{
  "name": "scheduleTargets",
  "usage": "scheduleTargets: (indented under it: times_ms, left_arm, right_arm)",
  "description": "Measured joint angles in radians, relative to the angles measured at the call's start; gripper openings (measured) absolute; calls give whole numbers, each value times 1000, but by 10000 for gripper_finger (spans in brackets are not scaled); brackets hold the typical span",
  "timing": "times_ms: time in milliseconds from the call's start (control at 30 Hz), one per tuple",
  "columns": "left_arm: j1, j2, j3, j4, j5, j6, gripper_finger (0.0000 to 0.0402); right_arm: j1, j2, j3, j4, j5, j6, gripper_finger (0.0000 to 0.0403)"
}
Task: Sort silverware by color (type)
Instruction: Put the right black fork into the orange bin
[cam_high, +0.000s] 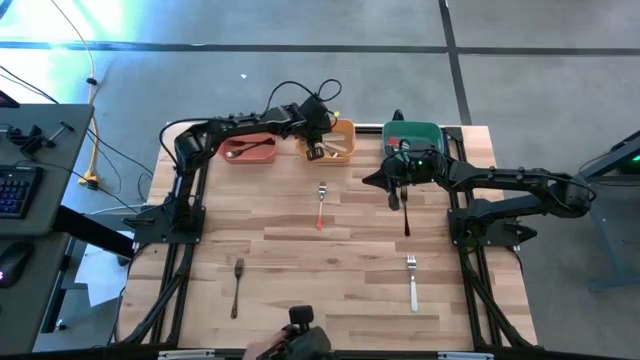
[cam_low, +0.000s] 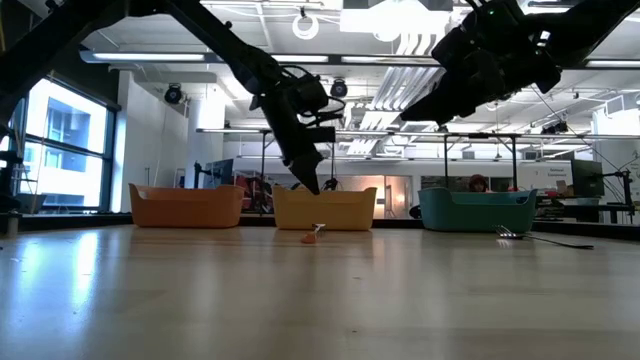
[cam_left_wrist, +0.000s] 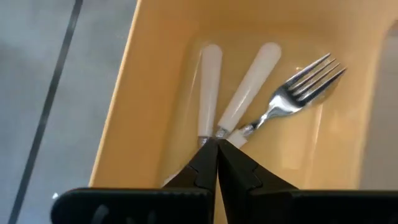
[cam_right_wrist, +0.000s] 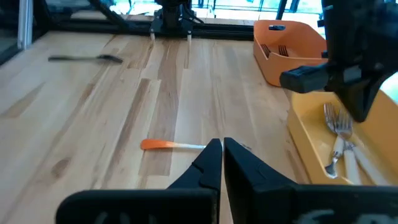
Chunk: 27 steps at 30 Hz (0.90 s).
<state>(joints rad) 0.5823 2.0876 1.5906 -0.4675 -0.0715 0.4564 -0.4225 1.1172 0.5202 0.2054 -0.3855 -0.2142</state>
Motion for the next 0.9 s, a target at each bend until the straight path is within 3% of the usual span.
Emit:
scheduleTargets:
  times_ms: [200, 467, 767, 900]
  left_arm:
    - [-10, -33, -8, 4, 42, -19, 1]
    - [-36, -55, -7, 103, 125, -88, 0]
    - [-75, -55, -10, 178, 152, -90, 0]
    - [-81, -72, -123, 370, 181, -121, 0]
  right_arm:
    - [4, 0, 0, 9, 6, 23, 0]
    - [61, 10, 0, 39, 219, 13, 0]
    - [72, 54, 0, 97, 221, 1, 0]
    - [72, 86, 0, 118, 221, 16, 0]
